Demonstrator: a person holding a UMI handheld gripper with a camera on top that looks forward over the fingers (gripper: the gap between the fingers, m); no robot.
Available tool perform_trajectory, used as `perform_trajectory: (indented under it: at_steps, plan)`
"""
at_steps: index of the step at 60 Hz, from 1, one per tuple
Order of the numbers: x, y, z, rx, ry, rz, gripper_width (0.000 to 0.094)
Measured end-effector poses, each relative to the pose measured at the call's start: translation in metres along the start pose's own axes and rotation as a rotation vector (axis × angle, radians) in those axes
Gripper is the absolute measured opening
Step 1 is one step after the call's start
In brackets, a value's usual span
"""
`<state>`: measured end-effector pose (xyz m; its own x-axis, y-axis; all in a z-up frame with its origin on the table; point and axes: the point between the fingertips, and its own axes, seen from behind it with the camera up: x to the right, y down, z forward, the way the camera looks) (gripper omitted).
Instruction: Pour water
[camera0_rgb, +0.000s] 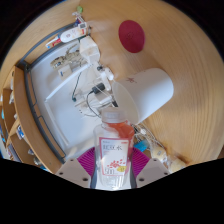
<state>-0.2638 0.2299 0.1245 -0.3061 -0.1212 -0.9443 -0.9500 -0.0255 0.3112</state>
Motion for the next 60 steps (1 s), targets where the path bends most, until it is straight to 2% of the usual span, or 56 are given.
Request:
perform_trajectory:
  at_steps: [12,17,22,26,32,40,46,47,48,52,60]
  plan:
    - [0.006,0.053,-0.007,-0.035,0.018,-0.189,0.0462]
    - [-0.012,0.085,-0.024,-0.088,0.041,-0.532,0.0460]
    - [-0.040,0.088,-0.041,-0.080,0.050,-0.942,0.0461]
    - [-0.067,0.071,-0.053,-0.014,0.076,-1.258,0.0462]
    - [-0.101,0.028,-0.066,0.128,0.151,-1.640,0.0463]
    - [-0.120,-0.031,-0.078,0.307,0.229,-1.937,0.0482]
    - [-0.101,-0.078,-0.068,0.326,0.293,-2.015,0.0477]
    - [-0.097,-0.064,-0.083,0.324,0.285,-2.015,0.0478]
    - [-0.093,-0.084,-0.070,0.330,0.297,-2.025,0.0479]
    - [-0.077,-0.110,-0.060,0.326,0.328,-2.031,0.0479]
    - [-0.052,-0.138,-0.049,0.327,0.312,-2.021,0.0478]
